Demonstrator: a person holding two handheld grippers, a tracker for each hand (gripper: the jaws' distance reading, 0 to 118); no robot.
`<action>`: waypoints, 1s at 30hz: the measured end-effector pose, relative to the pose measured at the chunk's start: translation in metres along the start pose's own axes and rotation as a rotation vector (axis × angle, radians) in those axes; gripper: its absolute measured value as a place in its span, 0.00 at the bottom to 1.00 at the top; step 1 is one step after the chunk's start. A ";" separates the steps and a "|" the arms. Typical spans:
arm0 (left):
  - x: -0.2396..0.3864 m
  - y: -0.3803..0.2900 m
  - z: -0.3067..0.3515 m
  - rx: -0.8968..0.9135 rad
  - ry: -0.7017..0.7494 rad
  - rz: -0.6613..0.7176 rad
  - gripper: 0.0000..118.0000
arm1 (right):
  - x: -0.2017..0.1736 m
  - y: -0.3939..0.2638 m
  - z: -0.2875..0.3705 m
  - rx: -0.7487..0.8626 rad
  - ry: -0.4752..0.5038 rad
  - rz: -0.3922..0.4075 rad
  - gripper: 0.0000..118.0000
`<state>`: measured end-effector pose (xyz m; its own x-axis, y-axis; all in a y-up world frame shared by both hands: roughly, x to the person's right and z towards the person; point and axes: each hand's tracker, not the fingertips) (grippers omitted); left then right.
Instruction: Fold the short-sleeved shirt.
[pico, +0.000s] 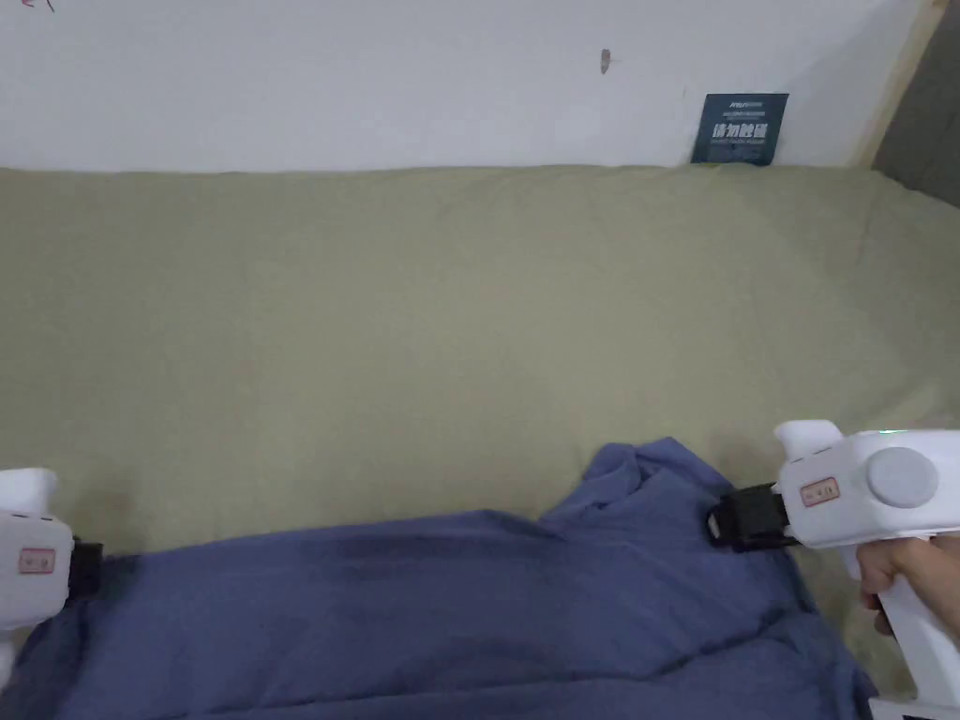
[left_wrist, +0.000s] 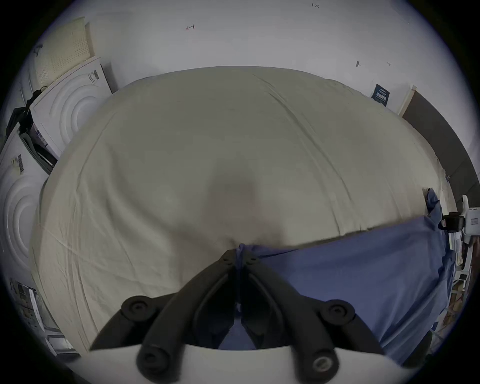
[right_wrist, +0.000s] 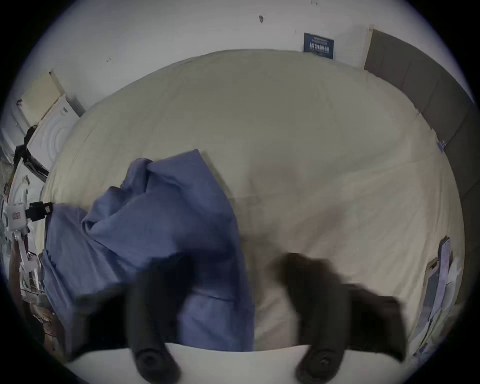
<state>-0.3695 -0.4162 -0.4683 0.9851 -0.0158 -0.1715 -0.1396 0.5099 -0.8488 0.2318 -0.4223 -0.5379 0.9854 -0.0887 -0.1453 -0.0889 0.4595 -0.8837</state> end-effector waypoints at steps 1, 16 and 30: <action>0.000 0.000 0.003 0.002 -0.001 -0.001 0.01 | 0.000 0.000 0.007 0.032 -0.017 0.030 0.34; -0.036 -0.052 0.138 0.182 -0.103 0.027 0.01 | -0.009 -0.070 0.161 0.282 0.068 0.031 0.01; -0.055 -0.196 0.183 0.306 -0.125 -0.022 0.01 | -0.023 -0.218 0.193 0.332 0.046 0.087 0.01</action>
<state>-0.3782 -0.3574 -0.2009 0.9949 0.0660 -0.0764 -0.1001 0.7454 -0.6591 0.2569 -0.3493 -0.2562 0.9679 -0.0731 -0.2405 -0.1126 0.7293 -0.6749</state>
